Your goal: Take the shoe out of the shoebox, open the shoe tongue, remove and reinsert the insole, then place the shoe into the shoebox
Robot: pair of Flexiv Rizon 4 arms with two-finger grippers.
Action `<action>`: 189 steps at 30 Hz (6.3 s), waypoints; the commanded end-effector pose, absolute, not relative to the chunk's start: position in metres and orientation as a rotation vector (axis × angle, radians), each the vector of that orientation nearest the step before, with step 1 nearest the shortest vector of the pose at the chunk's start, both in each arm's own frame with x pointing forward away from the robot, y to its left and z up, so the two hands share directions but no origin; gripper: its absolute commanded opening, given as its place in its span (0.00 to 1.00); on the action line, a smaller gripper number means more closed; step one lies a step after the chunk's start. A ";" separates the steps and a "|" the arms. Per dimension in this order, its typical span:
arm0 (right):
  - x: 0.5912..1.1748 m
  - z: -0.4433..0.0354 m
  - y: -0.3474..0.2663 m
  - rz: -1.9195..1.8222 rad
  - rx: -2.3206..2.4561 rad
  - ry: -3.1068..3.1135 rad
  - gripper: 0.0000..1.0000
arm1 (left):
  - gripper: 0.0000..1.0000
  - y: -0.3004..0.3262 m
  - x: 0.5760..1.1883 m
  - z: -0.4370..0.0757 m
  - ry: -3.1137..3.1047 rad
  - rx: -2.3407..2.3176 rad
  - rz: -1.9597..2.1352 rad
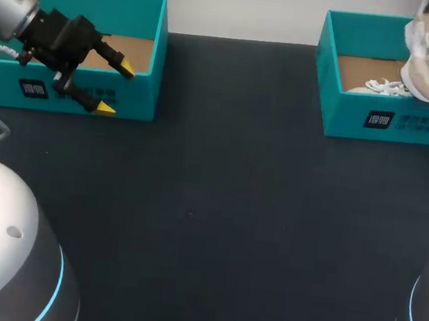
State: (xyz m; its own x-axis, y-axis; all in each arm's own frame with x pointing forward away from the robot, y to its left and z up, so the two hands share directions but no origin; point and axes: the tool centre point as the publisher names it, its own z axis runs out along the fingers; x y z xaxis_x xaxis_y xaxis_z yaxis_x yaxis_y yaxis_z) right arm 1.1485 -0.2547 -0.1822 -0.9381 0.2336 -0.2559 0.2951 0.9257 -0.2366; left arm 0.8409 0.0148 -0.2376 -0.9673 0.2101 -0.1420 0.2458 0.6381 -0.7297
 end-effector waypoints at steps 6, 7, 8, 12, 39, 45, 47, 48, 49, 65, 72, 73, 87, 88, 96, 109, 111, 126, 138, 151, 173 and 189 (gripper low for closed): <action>1.182 -0.183 -0.304 -0.379 0.798 2.901 0.00 | 1.00 0.015 0.841 -0.238 2.805 0.391 -1.255; 1.180 -0.184 -0.306 -0.360 0.866 2.874 0.00 | 1.00 0.015 0.841 -0.238 2.805 0.391 -1.255; 1.179 -0.184 -0.308 -0.366 1.021 2.820 0.00 | 1.00 0.015 0.841 -0.238 2.805 0.391 -1.255; 1.173 -0.183 -0.311 -0.338 1.336 2.691 0.00 | 1.00 0.015 0.841 -0.238 2.805 0.391 -1.255; 1.143 -0.184 -0.315 -0.349 2.245 1.806 0.00 | 1.00 0.015 0.841 -0.238 2.805 0.391 -1.255; 1.143 -0.184 -0.315 -0.349 2.245 1.806 0.00 | 1.00 0.015 0.841 -0.238 2.805 0.391 -1.255; 1.143 -0.184 -0.315 -0.349 2.245 1.806 0.00 | 1.00 0.015 0.841 -0.238 2.805 0.391 -1.255; 1.143 -0.184 -0.315 -0.349 2.245 1.806 0.00 | 1.00 0.015 0.841 -0.238 2.805 0.391 -1.255; 1.143 -0.184 -0.315 -0.349 2.245 1.806 0.00 | 1.00 0.015 0.841 -0.238 2.805 0.391 -1.255; 1.126 -0.208 -0.317 -0.309 2.288 1.729 0.00 | 1.00 0.015 0.841 -0.238 2.805 0.391 -1.255; 1.123 -0.227 -0.323 -0.319 2.300 1.713 0.00 | 1.00 0.015 0.841 -0.238 2.805 0.391 -1.255; 1.123 -0.230 -0.324 -0.321 2.297 1.711 0.00 | 1.00 0.015 0.841 -0.238 2.805 0.391 -1.255; 1.134 -0.260 -0.331 -0.335 2.288 1.724 0.00 | 1.00 0.015 0.841 -0.238 2.805 0.391 -1.255; 1.135 -0.262 -0.331 -0.335 2.289 1.725 0.00 | 1.00 0.015 0.841 -0.238 2.805 0.391 -1.255; 1.143 -0.285 -0.335 -0.331 2.281 1.736 0.00 | 1.00 0.015 0.841 -0.238 2.805 0.391 -1.255; 1.158 -0.313 -0.340 -0.318 2.254 1.764 0.00 | 1.00 0.015 0.841 -0.238 2.805 0.391 -1.255; 1.161 -0.317 -0.342 -0.332 2.230 1.780 0.00 | 1.00 0.015 0.841 -0.238 2.805 0.391 -1.255; 1.169 -0.347 -0.347 -0.291 2.257 1.804 0.00 | 1.00 0.015 0.841 -0.238 2.805 0.391 -1.255; 1.166 -0.371 -0.353 -0.309 2.283 1.804 0.00 | 1.00 0.015 0.841 -0.238 2.805 0.391 -1.255; 1.166 -0.366 -0.352 -0.249 2.294 1.774 0.47 | 1.00 0.015 0.841 -0.238 2.805 0.391 -1.255; 1.103 -0.283 -0.290 -0.080 2.319 1.666 0.76 | 1.00 0.015 0.841 -0.238 2.805 0.391 -1.255; 1.044 -0.238 -0.230 -0.002 2.378 1.550 1.00 | 1.00 0.015 0.841 -0.238 2.805 0.391 -1.255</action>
